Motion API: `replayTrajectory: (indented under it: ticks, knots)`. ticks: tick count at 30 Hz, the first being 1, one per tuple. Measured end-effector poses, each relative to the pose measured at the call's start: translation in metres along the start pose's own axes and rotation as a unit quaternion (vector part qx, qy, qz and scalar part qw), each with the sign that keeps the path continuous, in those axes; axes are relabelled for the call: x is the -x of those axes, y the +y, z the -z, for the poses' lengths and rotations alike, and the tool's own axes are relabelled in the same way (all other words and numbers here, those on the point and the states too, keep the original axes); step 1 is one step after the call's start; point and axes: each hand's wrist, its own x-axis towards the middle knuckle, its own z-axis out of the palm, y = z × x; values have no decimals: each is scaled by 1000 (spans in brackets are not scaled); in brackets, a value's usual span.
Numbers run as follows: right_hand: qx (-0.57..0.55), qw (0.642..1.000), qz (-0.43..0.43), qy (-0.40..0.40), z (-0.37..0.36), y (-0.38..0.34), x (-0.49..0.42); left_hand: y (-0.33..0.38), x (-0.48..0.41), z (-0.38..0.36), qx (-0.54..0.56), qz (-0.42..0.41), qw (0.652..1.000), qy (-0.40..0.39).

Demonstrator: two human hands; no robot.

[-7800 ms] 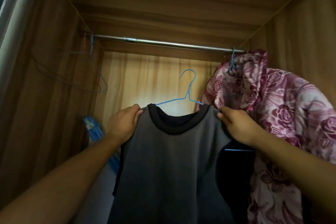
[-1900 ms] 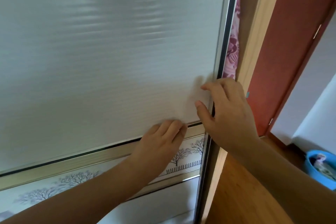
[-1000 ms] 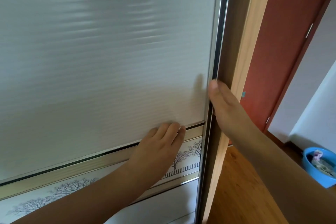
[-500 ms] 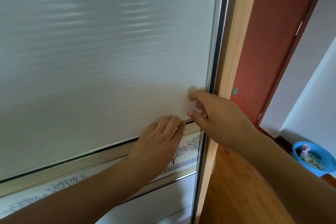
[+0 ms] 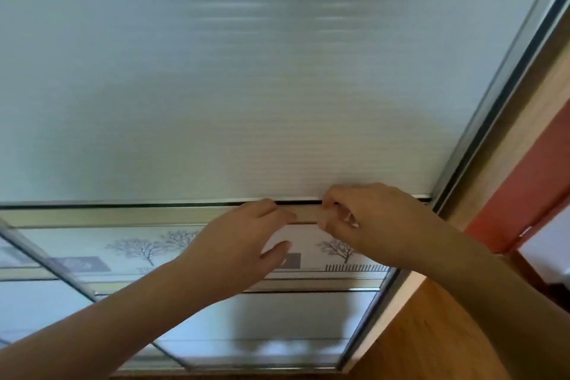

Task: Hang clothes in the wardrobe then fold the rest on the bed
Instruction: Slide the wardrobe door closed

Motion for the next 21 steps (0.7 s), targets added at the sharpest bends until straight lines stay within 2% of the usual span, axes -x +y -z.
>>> replayTrajectory:
  ticks: [2, 5, 10, 15, 21]
  knots:
    - [0, 998, 49, -48, -15, -20, -20, -22, 32, 8, -8, 81, 997, 3]
    - [-31, 991, 107, -79, -39, -56, -45, -52, 82, 16, -25, 195, 980, -3]
    - [-19, 970, 215, -112, -80, -126, -84, -87, 162, 27, -69, 331, 941, 1]
    - [-19, 950, 259, -172, -115, -188, -110, -123, 223, 32, -68, 407, 911, -19]
    - [-21, 941, 264, -211, -152, -264, -144, -197, 276, 35, -48, 424, 903, -40]
